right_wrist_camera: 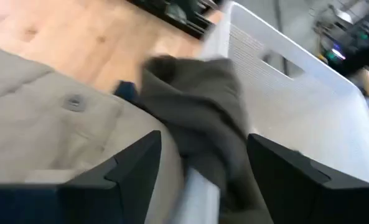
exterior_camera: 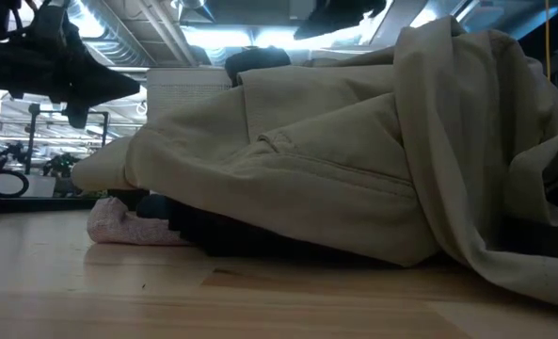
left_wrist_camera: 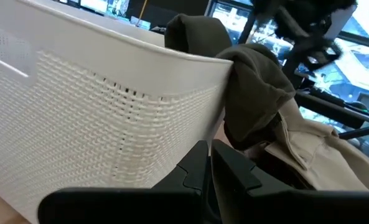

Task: Sort clothes
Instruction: Put the green jacket into the white bin

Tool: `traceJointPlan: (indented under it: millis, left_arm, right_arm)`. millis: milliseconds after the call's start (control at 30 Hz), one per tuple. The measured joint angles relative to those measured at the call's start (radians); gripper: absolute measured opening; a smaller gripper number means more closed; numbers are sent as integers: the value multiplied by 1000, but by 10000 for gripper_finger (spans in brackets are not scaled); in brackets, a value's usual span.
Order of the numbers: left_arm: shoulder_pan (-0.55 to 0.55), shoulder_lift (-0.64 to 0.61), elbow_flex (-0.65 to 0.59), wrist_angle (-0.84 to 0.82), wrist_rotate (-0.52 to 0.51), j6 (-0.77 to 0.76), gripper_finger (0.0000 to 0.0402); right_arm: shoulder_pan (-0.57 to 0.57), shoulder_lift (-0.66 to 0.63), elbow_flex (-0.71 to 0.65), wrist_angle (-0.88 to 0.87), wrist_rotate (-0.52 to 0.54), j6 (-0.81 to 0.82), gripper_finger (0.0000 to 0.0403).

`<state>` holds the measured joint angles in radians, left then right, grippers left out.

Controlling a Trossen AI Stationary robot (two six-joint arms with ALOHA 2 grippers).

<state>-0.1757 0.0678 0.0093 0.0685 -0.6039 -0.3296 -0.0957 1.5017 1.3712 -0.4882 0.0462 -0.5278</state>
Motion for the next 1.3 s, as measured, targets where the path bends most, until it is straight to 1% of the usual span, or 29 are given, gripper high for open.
traceJointPlan:
  millis: [33,100,267,367,433,467,533,600,700,733,767,800,867,967,1067,1200,1300]
  left_arm:
    - [0,3,0,0,-1,-5,15]
    - [0,14,0,0,0,-12,15]
    - [0,28,0,0,0,-34,15]
    - [0,31,0,0,-1,-26,15]
    - [0,33,0,0,-1,-9,15]
    - [0,34,0,0,-2,-2,15]
    - [0,36,0,0,-2,17,15]
    - [0,40,0,0,-3,19,15]
    - [0,41,0,0,-3,18,15]
    - [0,41,0,0,-3,18,15]
    - [0,41,0,0,-3,17,15]
    - [0,41,0,0,-3,17,15]
    - [0,41,0,0,-3,16,15]
    - [0,41,0,0,-3,15,15]
    - [0,41,0,0,-4,15,15]
    - [0,42,0,0,-4,11,15]
    - [0,43,0,0,-4,11,15]
  right_arm:
    - [12,2,0,2,-4,-2,255]
    - [40,21,0,34,32,-25,255]
    - [71,100,0,80,175,-126,255]
    - [70,155,0,141,294,-182,254]
    - [70,178,0,182,353,-185,245]
    - [70,184,0,198,358,-185,234]
    - [70,185,-1,222,358,-185,199]
    - [70,184,5,233,367,-185,146]
    - [71,186,37,225,414,-190,50]
    - [70,183,54,229,430,-200,29]
    - [69,178,71,228,443,-210,21]
    - [69,176,93,233,463,-212,23]
    - [63,173,151,249,515,-212,40]
    - [22,170,249,252,563,-209,52]
    - [-47,166,318,244,590,-130,53]
    - [-133,165,337,147,583,-35,64]
    - [-180,166,336,18,566,40,91]
